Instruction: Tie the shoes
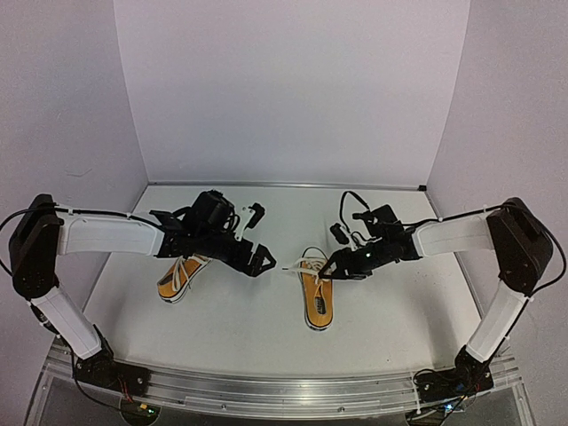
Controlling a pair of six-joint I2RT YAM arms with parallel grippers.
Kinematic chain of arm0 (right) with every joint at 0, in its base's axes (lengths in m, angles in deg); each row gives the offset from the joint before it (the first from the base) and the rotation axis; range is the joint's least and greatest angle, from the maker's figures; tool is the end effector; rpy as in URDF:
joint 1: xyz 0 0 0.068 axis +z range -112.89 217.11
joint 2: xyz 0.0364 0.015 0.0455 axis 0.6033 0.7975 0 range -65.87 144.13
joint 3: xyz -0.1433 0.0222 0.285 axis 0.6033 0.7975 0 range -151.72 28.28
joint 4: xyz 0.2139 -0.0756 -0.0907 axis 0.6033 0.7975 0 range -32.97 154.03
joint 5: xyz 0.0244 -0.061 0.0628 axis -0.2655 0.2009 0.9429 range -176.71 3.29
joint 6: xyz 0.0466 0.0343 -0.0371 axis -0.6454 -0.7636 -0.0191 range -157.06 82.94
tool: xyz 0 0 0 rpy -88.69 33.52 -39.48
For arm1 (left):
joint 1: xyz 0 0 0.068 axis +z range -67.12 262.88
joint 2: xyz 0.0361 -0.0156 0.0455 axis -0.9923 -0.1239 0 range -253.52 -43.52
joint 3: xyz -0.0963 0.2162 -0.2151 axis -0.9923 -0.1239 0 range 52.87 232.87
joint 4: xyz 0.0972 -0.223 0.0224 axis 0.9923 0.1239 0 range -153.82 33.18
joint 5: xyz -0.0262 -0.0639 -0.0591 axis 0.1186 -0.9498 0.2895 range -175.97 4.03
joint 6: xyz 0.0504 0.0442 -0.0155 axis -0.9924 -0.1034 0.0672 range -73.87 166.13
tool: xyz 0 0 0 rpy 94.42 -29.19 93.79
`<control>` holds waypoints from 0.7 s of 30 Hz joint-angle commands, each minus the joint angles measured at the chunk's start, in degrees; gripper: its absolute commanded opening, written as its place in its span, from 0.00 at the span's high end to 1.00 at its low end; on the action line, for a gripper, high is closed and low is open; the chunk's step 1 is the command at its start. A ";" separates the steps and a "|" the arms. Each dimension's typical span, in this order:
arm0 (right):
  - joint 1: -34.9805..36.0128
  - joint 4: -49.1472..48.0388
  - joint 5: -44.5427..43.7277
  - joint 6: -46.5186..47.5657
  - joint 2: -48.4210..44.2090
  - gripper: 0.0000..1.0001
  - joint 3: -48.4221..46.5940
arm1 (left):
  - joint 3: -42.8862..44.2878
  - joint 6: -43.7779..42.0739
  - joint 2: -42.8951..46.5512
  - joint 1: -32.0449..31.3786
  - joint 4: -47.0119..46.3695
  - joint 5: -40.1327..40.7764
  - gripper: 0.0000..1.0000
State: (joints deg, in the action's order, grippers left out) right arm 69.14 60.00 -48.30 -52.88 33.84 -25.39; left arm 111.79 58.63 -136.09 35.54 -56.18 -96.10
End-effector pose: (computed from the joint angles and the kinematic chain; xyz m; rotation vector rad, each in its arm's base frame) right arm 0.2786 0.2150 0.2112 -0.6757 2.4322 1.1768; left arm 0.2317 -0.2659 0.2650 0.8070 2.2515 -0.7233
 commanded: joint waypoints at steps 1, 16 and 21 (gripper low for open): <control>-0.35 -0.07 -0.01 2.74 0.47 0.49 -2.42 | -0.51 0.41 1.85 0.58 -1.41 1.52 0.00; -1.45 3.13 -1.51 2.83 -7.79 0.33 -2.30 | 12.15 -7.08 -9.10 0.31 1.43 -6.19 0.00; -2.11 6.55 -4.61 3.07 -19.42 0.17 -1.82 | 11.03 0.35 -4.20 6.03 -0.13 -8.82 0.00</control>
State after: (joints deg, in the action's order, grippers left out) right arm 67.74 64.78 -50.17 -50.46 25.28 -25.98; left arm 121.12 53.63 -145.63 36.46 -54.76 -101.47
